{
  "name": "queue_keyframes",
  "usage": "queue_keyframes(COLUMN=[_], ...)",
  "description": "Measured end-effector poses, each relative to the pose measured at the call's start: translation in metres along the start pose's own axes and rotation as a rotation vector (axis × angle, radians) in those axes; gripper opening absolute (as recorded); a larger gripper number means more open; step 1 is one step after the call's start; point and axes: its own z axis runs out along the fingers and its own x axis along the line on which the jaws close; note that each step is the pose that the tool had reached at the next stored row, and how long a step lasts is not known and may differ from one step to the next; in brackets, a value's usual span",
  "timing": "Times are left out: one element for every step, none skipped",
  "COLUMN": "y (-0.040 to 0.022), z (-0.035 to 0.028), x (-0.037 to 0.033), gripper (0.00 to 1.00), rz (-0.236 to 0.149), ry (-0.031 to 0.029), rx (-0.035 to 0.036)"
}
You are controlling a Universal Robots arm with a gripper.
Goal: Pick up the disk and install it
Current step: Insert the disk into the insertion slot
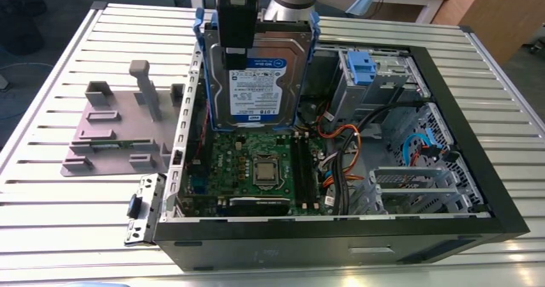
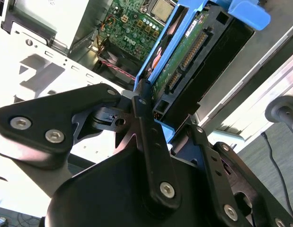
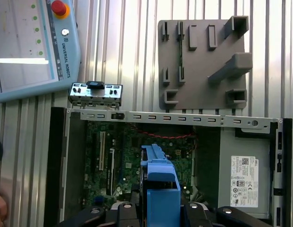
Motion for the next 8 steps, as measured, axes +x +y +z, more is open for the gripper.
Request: queue_keyframes(y=[0.0, 0.0, 0.0, 0.0, 0.0, 0.0, 0.0001, 0.0], z=[0.0, 0.0, 0.0, 0.0001, 0.0001, 0.0001, 0.0002, 0.0001], x=[0.0003, 0.0007, 0.001, 0.0014, 0.0017, 0.002, 0.0024, 0.0028], gripper=[0.37, 0.37, 0.37, 0.37, 0.37, 0.37, 0.37, 0.37], rz=[0.0, 0.0, 0.0, 0.0, 0.0, 0.0, 0.0, 0.0], ry=[0.0, 0.0001, 0.0002, 0.0002, 0.0002, 0.0003, 0.0003, 0.0004], rx=[0.0, 0.0, 0.0, 0.0, 0.0, 0.0, 0.0, 0.0])
